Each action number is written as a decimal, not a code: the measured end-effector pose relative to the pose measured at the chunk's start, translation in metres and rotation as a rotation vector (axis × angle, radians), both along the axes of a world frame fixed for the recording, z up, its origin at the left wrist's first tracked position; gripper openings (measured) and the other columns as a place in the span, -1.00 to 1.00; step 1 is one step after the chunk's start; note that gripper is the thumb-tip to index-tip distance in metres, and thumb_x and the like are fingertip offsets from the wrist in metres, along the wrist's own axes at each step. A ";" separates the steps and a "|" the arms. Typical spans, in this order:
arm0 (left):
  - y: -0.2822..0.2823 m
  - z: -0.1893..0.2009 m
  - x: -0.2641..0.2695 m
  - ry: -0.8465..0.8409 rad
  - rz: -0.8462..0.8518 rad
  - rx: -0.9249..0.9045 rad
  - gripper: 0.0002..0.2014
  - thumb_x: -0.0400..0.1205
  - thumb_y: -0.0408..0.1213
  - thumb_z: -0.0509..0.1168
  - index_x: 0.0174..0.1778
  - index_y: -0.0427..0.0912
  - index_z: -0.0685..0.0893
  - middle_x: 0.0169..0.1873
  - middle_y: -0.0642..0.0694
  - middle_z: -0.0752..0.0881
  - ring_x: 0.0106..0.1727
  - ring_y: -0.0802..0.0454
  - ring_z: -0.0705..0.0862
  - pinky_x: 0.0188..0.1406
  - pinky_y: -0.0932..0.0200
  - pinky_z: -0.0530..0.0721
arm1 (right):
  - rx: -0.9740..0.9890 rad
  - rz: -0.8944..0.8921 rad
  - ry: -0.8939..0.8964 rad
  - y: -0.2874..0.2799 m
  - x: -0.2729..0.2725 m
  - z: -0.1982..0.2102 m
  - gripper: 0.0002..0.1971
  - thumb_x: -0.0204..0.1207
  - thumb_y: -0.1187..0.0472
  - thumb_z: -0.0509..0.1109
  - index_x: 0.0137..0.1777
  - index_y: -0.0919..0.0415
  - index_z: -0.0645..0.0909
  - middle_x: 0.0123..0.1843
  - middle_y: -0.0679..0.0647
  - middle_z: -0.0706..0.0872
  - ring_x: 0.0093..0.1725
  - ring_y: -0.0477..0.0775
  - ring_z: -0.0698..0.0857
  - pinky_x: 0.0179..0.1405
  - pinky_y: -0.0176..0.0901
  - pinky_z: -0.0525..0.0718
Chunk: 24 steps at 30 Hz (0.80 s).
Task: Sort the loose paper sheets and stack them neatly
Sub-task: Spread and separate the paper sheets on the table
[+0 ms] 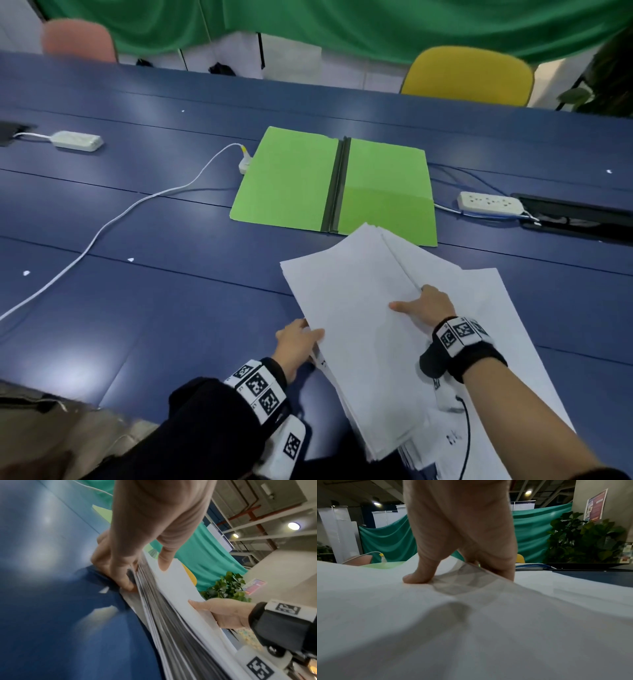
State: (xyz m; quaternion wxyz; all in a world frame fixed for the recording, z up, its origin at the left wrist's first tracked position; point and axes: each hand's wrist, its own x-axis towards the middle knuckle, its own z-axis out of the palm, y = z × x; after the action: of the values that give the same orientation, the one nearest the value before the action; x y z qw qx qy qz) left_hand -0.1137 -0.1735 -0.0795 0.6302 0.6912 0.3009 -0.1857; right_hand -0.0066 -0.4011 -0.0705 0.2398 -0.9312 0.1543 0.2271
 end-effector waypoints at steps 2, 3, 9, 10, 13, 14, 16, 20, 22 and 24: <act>0.000 -0.004 -0.004 -0.003 0.056 -0.104 -0.75 0.55 -0.31 0.30 0.14 -0.12 0.62 0.20 -0.18 0.67 0.13 -0.14 0.68 -0.01 0.03 0.71 | 0.069 -0.018 0.034 -0.005 0.001 0.002 -0.14 0.23 -0.19 0.58 0.36 0.39 0.41 0.33 0.27 0.57 0.32 0.28 0.55 0.21 -0.02 0.53; -0.001 -0.007 -0.007 -0.006 0.069 -0.146 -0.69 0.56 -0.32 0.30 0.24 -0.09 0.58 0.19 -0.14 0.68 0.08 -0.14 0.69 -0.07 0.06 0.69 | 0.110 -0.017 0.058 -0.007 0.001 0.002 -0.12 0.19 -0.18 0.60 0.36 0.39 0.42 0.30 0.25 0.58 0.29 0.27 0.57 0.20 -0.02 0.54; -0.014 -0.015 -0.024 0.064 0.401 -0.407 -0.15 0.46 -0.30 0.45 0.56 -0.25 0.08 0.35 -0.28 0.52 0.24 -0.22 0.63 0.03 0.00 0.75 | 0.387 -0.032 0.112 -0.019 -0.006 -0.002 -0.58 0.20 0.02 0.66 -0.08 0.29 0.66 -0.10 0.17 0.76 -0.16 0.15 0.73 -0.12 -0.09 0.67; -0.013 -0.012 -0.024 0.055 0.442 -0.462 -0.34 0.53 -0.38 0.39 0.48 -0.42 0.23 0.23 -0.31 0.62 0.12 -0.20 0.68 -0.13 0.09 0.77 | 0.417 -0.030 0.119 -0.020 -0.009 -0.001 -0.75 0.31 0.13 0.61 -0.17 0.25 0.64 -0.18 0.14 0.74 -0.24 0.10 0.70 -0.24 -0.14 0.63; -0.009 -0.006 -0.023 0.063 0.418 -0.523 -0.79 0.59 -0.48 0.30 0.14 -0.40 0.61 -0.10 -0.25 0.75 -0.13 -0.12 0.70 -0.12 0.12 0.71 | 0.503 -0.044 0.107 -0.020 -0.015 0.001 -0.84 0.40 0.21 0.54 -0.14 0.24 0.63 -0.11 0.19 0.77 -0.17 0.18 0.73 -0.11 -0.04 0.70; -0.007 -0.008 -0.022 0.065 0.393 -0.523 -0.85 0.58 -0.47 0.31 0.05 -0.35 0.65 -0.17 -0.21 0.77 -0.16 -0.10 0.70 -0.09 0.12 0.68 | 0.527 -0.072 0.093 -0.020 -0.015 -0.002 -0.79 0.40 0.21 0.54 -0.04 0.28 0.64 -0.01 0.23 0.77 -0.07 0.23 0.75 0.06 0.07 0.70; -0.007 -0.006 -0.021 0.042 0.316 -0.482 -0.89 0.59 -0.47 0.30 -0.01 -0.29 0.67 -0.21 -0.17 0.79 -0.18 -0.08 0.71 -0.14 0.16 0.69 | 0.549 -0.118 0.063 -0.021 -0.015 -0.008 -0.67 0.42 0.20 0.52 0.13 0.34 0.63 0.12 0.26 0.75 0.06 0.27 0.73 0.22 0.16 0.65; -0.019 0.004 -0.018 -0.082 0.217 -0.456 -0.69 0.61 -0.42 0.29 0.28 -0.23 0.55 0.13 -0.17 0.72 0.01 -0.08 0.73 -0.07 0.14 0.73 | 0.587 -0.175 -0.002 -0.018 -0.019 -0.015 -0.69 0.48 0.21 0.47 0.14 0.36 0.58 0.17 0.25 0.70 0.11 0.25 0.69 0.20 0.05 0.61; -0.025 0.006 -0.017 -0.118 0.179 -0.529 -0.63 0.61 -0.40 0.30 0.33 -0.09 0.48 0.20 -0.14 0.70 0.10 -0.12 0.72 0.03 0.01 0.74 | 0.586 -0.220 -0.045 -0.015 -0.023 -0.018 -0.61 0.49 0.16 0.46 0.22 0.39 0.56 0.24 0.25 0.67 0.21 0.27 0.66 0.30 0.12 0.58; -0.027 0.006 -0.013 -0.136 0.144 -0.516 -0.53 0.60 -0.44 0.30 0.40 -0.06 0.39 0.27 -0.17 0.66 0.21 -0.20 0.68 0.18 -0.15 0.66 | 0.588 -0.238 -0.080 -0.014 -0.026 -0.022 -0.53 0.47 0.11 0.46 0.29 0.39 0.54 0.32 0.27 0.63 0.28 0.28 0.62 0.37 0.20 0.54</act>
State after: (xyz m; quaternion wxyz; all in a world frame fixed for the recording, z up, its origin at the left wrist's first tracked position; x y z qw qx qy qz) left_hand -0.1270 -0.2007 -0.0734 0.8158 0.4956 0.2491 -0.1641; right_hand -0.0323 -0.4150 -0.0929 0.5294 -0.8057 0.1804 0.1953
